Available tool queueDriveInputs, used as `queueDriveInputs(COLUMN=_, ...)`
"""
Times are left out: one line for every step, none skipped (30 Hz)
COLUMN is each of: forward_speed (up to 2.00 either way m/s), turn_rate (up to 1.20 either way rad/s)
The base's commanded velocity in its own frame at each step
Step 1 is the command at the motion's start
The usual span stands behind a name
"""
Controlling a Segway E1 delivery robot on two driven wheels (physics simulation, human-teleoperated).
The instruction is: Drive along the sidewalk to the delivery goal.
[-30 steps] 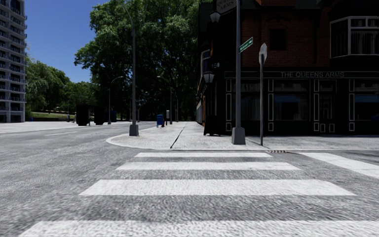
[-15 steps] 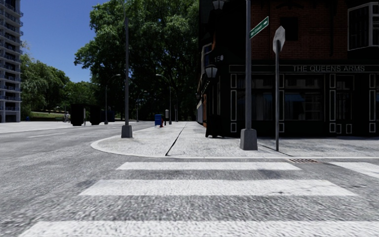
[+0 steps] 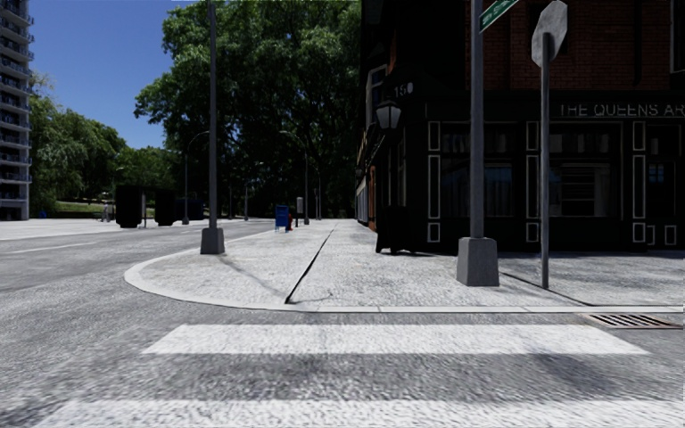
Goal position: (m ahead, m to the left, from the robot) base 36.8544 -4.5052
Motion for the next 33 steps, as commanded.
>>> queueDriveInputs(forward_speed=2.00, turn_rate=0.00)
queueDriveInputs(forward_speed=2.00, turn_rate=0.00)
queueDriveInputs(forward_speed=2.00, turn_rate=0.00)
queueDriveInputs(forward_speed=2.00, turn_rate=0.00)
queueDriveInputs(forward_speed=2.00, turn_rate=0.00)
queueDriveInputs(forward_speed=2.00, turn_rate=0.00)
queueDriveInputs(forward_speed=2.00, turn_rate=0.00)
queueDriveInputs(forward_speed=2.00, turn_rate=0.00)
queueDriveInputs(forward_speed=2.00, turn_rate=0.00)
queueDriveInputs(forward_speed=2.00, turn_rate=0.00)
queueDriveInputs(forward_speed=2.00, turn_rate=0.00)
queueDriveInputs(forward_speed=2.00, turn_rate=0.00)
queueDriveInputs(forward_speed=2.00, turn_rate=0.00)
queueDriveInputs(forward_speed=2.00, turn_rate=0.00)
queueDriveInputs(forward_speed=2.00, turn_rate=0.00)
queueDriveInputs(forward_speed=2.00, turn_rate=0.00)
queueDriveInputs(forward_speed=2.00, turn_rate=0.00)
queueDriveInputs(forward_speed=2.00, turn_rate=0.00)
queueDriveInputs(forward_speed=2.00, turn_rate=0.00)
queueDriveInputs(forward_speed=2.00, turn_rate=0.00)
queueDriveInputs(forward_speed=2.00, turn_rate=0.00)
queueDriveInputs(forward_speed=2.00, turn_rate=0.00)
queueDriveInputs(forward_speed=2.00, turn_rate=0.00)
queueDriveInputs(forward_speed=2.00, turn_rate=0.00)
queueDriveInputs(forward_speed=2.00, turn_rate=0.00)
queueDriveInputs(forward_speed=2.00, turn_rate=0.00)
queueDriveInputs(forward_speed=2.00, turn_rate=0.00)
queueDriveInputs(forward_speed=2.00, turn_rate=0.00)
queueDriveInputs(forward_speed=2.00, turn_rate=0.00)
queueDriveInputs(forward_speed=2.00, turn_rate=0.00)
queueDriveInputs(forward_speed=2.00, turn_rate=0.00)
queueDriveInputs(forward_speed=1.98, turn_rate=0.00)
queueDriveInputs(forward_speed=1.98, turn_rate=0.00)
